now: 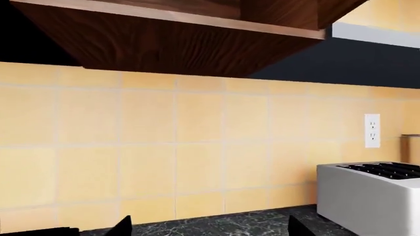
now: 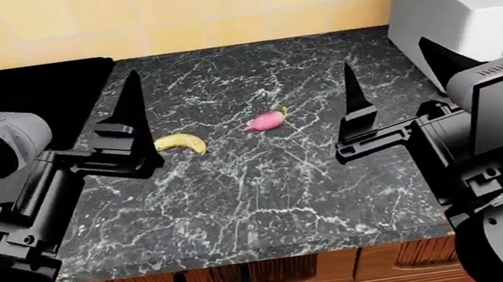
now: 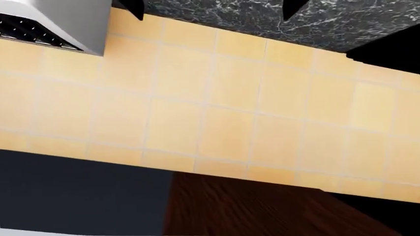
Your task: Pick the banana, radish from the counter and place them in the cabinet. Then close the cabinet.
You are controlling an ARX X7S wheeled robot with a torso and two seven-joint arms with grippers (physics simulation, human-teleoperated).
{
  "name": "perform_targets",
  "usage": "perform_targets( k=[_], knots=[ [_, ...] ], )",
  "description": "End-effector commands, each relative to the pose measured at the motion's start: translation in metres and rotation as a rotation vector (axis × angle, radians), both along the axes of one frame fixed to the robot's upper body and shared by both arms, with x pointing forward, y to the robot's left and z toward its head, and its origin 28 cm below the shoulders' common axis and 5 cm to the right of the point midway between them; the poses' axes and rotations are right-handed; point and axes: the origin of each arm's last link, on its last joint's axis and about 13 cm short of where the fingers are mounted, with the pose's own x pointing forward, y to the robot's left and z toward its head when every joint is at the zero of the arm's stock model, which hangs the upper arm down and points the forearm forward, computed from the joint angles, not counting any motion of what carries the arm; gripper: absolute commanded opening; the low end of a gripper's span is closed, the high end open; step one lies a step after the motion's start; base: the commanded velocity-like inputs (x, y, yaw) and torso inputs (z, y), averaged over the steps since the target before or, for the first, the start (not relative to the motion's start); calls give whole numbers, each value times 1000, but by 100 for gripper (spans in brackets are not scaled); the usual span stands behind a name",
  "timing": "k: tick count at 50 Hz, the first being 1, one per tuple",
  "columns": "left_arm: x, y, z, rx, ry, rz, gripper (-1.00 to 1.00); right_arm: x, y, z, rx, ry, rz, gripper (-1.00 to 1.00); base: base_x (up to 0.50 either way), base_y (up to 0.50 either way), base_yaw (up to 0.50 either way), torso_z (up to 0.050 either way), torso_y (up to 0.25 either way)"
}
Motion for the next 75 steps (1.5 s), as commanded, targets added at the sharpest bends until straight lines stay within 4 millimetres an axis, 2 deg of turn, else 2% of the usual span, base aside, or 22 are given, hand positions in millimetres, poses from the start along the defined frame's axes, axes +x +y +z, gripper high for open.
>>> perform_targets(
  k=[1, 16, 26, 38, 75],
  knots=[
    [0, 0, 3, 37, 0, -2, 100, 0, 1, 7, -13, -10, 11, 100, 199, 0, 0, 49, 0],
    [0, -1, 7, 58, 10, 11, 100, -2, 1, 15, -23, -18, 36, 100, 230, 222, 0, 47, -45],
    [7, 0, 16, 93, 64, 10, 100, 2, 0, 23, -14, 30, 99, 100, 255, 50, 0, 2, 0],
    [14, -2, 30, 124, 108, -6, 100, 8, -6, 42, -27, 74, 108, 100, 189, 0, 0, 0, 0],
    [7, -3, 33, 155, 96, -22, 100, 6, -8, 45, -64, 77, 130, 100, 121, -119, 0, 0, 0]
  ],
)
